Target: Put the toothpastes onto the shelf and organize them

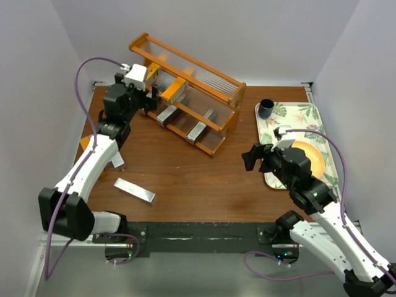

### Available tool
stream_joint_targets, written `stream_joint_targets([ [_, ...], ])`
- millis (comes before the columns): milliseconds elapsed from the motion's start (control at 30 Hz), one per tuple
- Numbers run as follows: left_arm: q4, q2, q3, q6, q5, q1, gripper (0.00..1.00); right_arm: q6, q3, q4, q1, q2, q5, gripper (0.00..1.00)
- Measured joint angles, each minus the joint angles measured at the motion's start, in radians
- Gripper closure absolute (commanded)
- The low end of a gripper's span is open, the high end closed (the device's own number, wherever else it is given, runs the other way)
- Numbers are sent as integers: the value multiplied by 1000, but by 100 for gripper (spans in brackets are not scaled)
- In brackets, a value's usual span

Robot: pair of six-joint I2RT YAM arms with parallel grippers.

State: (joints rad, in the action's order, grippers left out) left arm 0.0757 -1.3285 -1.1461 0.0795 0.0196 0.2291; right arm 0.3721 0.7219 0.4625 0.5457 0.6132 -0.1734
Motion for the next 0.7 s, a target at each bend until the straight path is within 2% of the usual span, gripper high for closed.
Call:
stream_joint_targets([
  [200,-111,104,101,-77,-258,-13,0,0,0,0,0,-1,12,2],
  [333,-187,152,186,-123,-380,-50,0,0,0,0,0,1,17,2],
  [433,-232,195,241,-159,-430,-97,0,0,0,0,0,2,21,2],
  [700,-312,234,336,-308,-497,-318,0,0,-5,0,0,47,40,2],
])
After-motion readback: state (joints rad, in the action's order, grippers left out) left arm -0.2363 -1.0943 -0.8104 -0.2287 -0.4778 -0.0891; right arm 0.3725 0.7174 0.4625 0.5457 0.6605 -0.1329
